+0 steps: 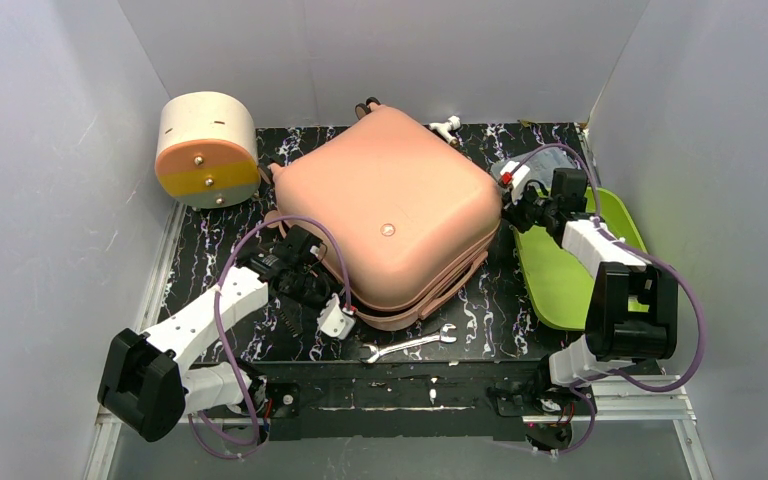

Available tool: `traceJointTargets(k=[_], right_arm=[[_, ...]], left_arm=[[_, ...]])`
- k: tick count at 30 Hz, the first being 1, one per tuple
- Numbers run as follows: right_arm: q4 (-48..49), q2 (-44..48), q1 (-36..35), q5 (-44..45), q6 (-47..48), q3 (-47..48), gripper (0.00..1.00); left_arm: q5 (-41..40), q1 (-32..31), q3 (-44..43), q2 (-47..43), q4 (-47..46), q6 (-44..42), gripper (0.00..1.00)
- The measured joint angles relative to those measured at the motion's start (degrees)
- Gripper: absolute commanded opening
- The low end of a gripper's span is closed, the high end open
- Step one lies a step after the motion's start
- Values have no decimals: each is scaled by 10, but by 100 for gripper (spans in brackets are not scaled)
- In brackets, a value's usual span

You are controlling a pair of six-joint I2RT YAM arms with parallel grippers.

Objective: Open, take out, and arrange the luggage
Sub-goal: Unzip the zipper of the luggage.

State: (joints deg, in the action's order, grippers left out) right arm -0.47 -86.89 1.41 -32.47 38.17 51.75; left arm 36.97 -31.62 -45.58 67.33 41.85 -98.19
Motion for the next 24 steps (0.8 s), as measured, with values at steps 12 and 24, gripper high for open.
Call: traceJointTargets(k=[12,24], right_arm=[[-62,-99,-4,-75,98,109,5],[-72,-195,-27,-111,92,210,20]], left_arm=[[-4,7,-4,0,9,0,0],[-6,12,-7,-2,15,0,0]])
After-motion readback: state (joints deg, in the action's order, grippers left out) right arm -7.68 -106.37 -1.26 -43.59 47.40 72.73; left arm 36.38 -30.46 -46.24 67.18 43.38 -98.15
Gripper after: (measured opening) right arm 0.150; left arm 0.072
